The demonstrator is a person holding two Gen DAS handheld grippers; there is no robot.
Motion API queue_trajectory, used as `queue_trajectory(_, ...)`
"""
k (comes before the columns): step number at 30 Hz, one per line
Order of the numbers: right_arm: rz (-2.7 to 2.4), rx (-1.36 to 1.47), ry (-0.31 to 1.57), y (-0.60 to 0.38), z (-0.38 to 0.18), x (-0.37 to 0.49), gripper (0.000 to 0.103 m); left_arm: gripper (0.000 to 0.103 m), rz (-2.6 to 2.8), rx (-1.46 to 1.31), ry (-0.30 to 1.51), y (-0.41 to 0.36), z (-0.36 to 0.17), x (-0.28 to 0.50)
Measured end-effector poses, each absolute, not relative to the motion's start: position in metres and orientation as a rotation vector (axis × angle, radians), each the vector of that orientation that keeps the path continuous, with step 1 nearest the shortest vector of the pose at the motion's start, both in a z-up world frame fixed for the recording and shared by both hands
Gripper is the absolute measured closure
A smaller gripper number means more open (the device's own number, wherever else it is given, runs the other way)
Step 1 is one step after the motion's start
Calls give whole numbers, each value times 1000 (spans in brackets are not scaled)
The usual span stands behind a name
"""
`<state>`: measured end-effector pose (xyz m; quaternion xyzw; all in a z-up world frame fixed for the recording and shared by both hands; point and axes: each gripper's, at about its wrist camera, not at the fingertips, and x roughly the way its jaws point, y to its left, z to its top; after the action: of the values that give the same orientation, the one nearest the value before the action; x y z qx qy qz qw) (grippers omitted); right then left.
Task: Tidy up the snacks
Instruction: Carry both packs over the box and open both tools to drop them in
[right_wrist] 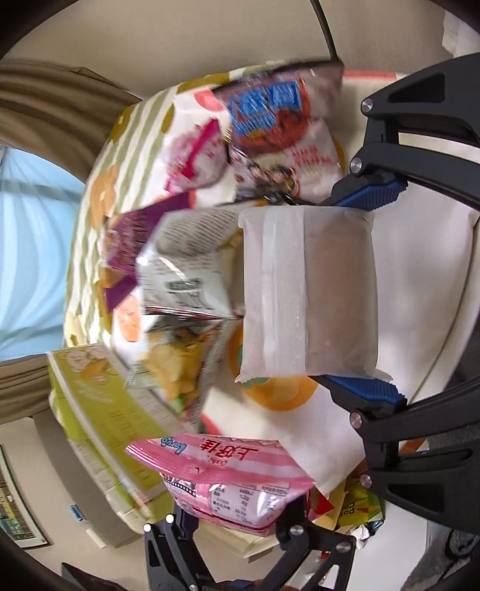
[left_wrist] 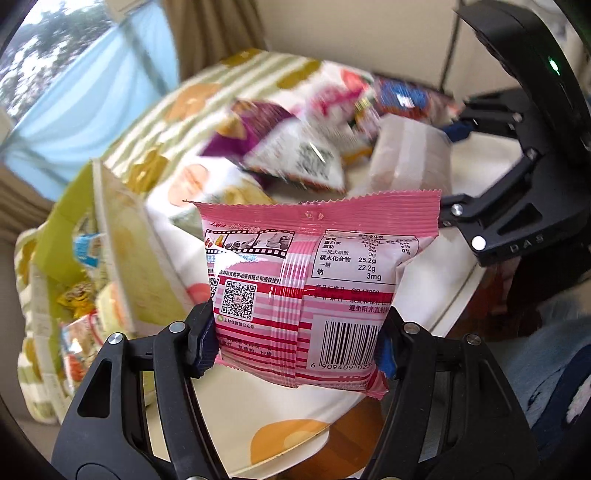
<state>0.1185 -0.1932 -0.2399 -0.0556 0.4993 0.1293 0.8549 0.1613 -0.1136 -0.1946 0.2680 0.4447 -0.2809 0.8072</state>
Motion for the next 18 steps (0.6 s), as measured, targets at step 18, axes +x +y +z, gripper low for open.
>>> queue_trajectory(18, 462, -183, 816, -102, -111, 185, 33, 41, -293, 333, 828, 7, -82, 210)
